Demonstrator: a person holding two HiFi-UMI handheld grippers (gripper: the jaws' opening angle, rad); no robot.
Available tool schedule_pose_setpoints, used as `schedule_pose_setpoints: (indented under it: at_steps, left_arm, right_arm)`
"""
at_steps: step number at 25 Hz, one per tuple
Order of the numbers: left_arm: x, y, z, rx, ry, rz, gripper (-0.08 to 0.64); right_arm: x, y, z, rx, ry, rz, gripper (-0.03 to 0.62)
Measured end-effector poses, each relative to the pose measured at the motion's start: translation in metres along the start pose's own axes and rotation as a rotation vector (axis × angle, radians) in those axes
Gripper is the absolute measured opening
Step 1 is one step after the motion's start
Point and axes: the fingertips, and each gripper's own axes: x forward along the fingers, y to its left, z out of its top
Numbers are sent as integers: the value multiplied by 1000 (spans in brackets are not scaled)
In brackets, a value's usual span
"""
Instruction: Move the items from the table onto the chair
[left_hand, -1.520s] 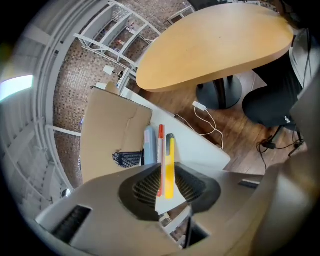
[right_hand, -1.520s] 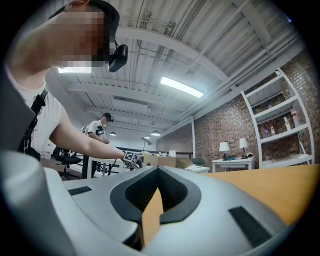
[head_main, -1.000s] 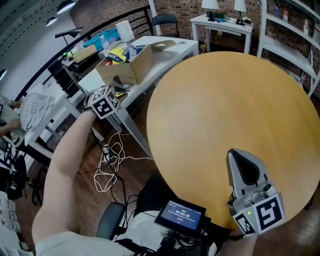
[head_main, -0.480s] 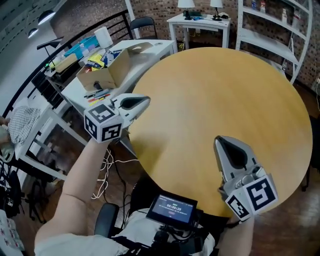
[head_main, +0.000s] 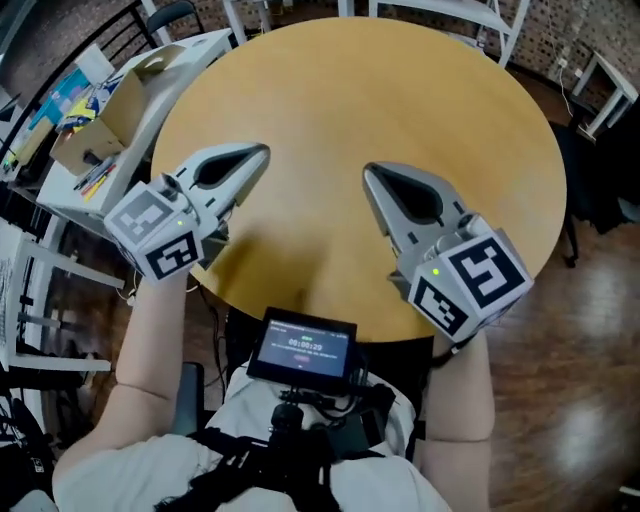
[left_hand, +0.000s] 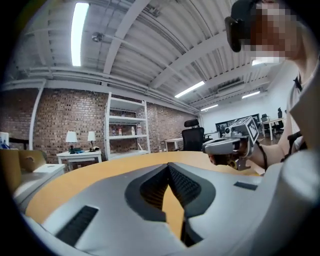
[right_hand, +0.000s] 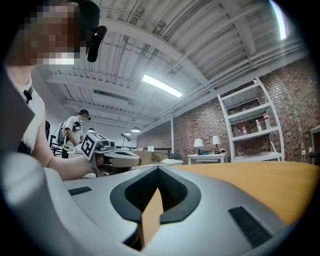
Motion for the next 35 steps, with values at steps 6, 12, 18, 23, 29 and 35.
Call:
schedule_pose_setpoints:
  at_steps: [6,12,18,23,29,35]
  left_arm:
    - [39,-42,5,-4,-38,-91,15]
    - [69,-72,8,-24,-58,-169,11]
    - [89,-93,11,-30,-73,-227,6]
    - [95,-101,10,-37,-77,-246,6]
    - [92,-97,9,-29,-78,-221,6]
    - [88,-95,8,-23,-83,-205,8]
  right_arm:
    - [-24,-15,-8,4,3,-37,8]
    - [-46,-35,-10,17,9,-97,8]
    - [-60,-45,-12,22,10,-137,8]
    - [-65,-45,-13,22,9,-146,8]
    - [-61,-44,-12,24,3,-148,8]
    - [-59,-44,-10,-9,4,-148,3]
